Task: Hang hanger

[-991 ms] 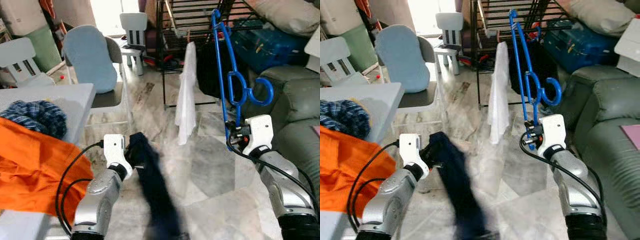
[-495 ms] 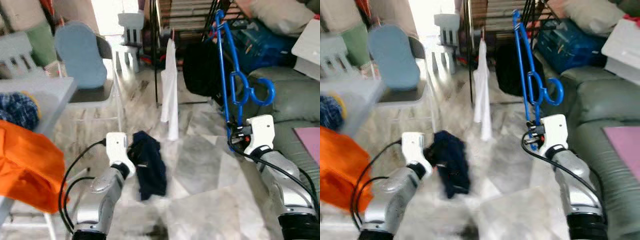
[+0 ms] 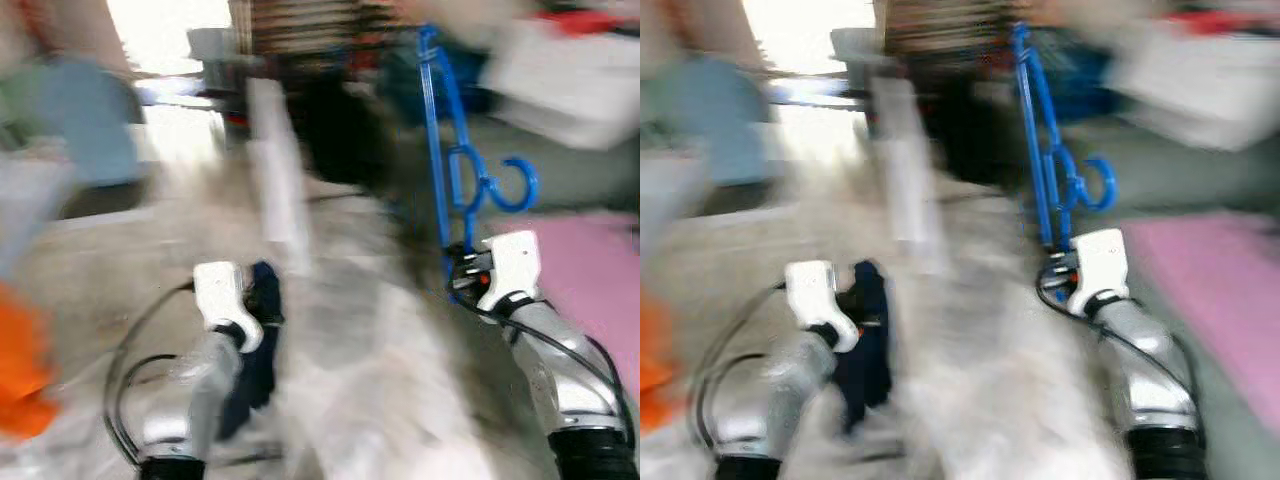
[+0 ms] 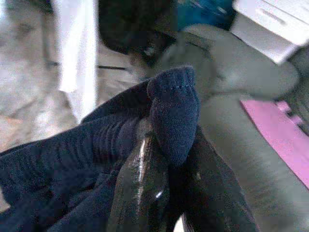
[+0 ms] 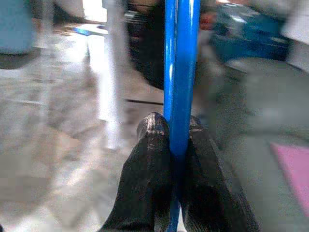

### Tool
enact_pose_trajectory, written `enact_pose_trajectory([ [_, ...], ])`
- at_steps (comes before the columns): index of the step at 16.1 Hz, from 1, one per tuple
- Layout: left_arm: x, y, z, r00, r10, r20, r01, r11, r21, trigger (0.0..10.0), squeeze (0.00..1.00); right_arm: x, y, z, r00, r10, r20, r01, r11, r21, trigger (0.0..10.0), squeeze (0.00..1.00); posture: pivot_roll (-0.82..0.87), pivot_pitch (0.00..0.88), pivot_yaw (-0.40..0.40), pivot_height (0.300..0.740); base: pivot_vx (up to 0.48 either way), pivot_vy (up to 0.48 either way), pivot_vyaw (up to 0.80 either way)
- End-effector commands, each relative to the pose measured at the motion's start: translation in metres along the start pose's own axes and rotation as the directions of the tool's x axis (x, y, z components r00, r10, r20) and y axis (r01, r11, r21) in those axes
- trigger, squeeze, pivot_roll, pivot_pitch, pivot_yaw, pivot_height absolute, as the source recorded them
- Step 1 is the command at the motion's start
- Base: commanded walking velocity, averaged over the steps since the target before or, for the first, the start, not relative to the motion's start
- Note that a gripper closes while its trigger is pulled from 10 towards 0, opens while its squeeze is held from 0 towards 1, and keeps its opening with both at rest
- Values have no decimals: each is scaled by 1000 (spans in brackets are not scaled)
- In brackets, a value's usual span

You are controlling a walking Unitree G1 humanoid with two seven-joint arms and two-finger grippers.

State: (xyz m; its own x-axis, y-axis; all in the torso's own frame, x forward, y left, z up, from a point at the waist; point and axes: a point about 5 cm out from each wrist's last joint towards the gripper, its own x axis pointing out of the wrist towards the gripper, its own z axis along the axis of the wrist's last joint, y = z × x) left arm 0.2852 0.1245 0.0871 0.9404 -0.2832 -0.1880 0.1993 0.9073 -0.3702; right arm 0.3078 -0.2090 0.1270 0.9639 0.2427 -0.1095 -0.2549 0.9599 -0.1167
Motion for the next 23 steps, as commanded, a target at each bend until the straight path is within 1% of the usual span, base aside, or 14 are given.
enact_pose_trajectory([
  [1, 2, -5, 7, 999, -31, 32, 31, 1000, 4, 10000, 0, 0, 1, 2, 1000, 4, 5, -4, 1000, 0, 10000, 0, -219, 0, 31, 740, 0, 356, -531],
  [4, 3, -5, 6, 999, -29, 25, 29, 1000, 8, 10000, 0, 0, 0, 2, 1000, 3, 7, -3, 1000, 0, 10000, 0, -221, 0, 30, 740, 0, 452, -448],
  [6, 3, -5, 6, 999, -29, 23, 29, 1000, 6, 10000, 0, 0, 0, 3, 1000, 2, 8, -2, 1000, -2, 10000, 0, -222, 0, 29, 740, 0, 480, 0],
  [10, 3, -5, 4, 999, -32, 20, 32, 999, 27, 10000, 0, 0, 0, 3, 1000, 1, 12, -1, 1000, -5, 10000, 0, -223, 0, 32, 740, 0, 480, 0],
  [11, 3, -5, 6, 999, -29, 35, 28, 999, 34, 10000, 0, 0, 0, 3, 1000, 0, 14, 0, 1000, -4, 10000, 0, -223, 0, 36, 740, 0, 281, 0],
  [12, 2, -5, 8, 998, -35, 55, 33, 999, 32, 10000, 0, 0, 0, 3, 1000, -2, 16, 2, 1000, -3, 10000, 0, -222, 0, 39, 740, 0, 0, 0],
  [14, 2, -6, 8, 998, -39, 52, 37, 998, 45, 10000, 0, 0, 1, 3, 1000, -6, 18, 6, 1000, 0, 10000, 0, -219, 0, 41, 740, 0, 0, 0],
  [16, 1, -6, 9, 997, -38, 62, 33, 996, 79, 10000, 0, 0, 2, 2, 1000, -6, 20, 6, 1000, 3, 10000, 0, -216, 0, 45, 740, 0, 0, 0],
  [19, 1, -8, 11, 996, -50, 74, 44, 996, 74, 10000, 0, 0, 2, 2, 1000, -10, 23, 9, 1000, 7, 10000, 0, -209, 0, 51, 740, 0, 0, 0],
  [22, 0, -5, 9, 997, -28, 72, 22, 996, 89, 10000, 0, 0, 2, 1, 1000, -14, 23, 13, 1000, 8, 10000, 0, -205, 0, 55, 740, 0, 0, 0],
  [23, -1, -2, 7, 997, -35, 64, 27, 992, 122, 10000, 0, 0, 3, 0, 1000, 1, 10, -1, 1000, 1, 10000, 0, -204, 0, 54, 740, 0, 0, 0],
])
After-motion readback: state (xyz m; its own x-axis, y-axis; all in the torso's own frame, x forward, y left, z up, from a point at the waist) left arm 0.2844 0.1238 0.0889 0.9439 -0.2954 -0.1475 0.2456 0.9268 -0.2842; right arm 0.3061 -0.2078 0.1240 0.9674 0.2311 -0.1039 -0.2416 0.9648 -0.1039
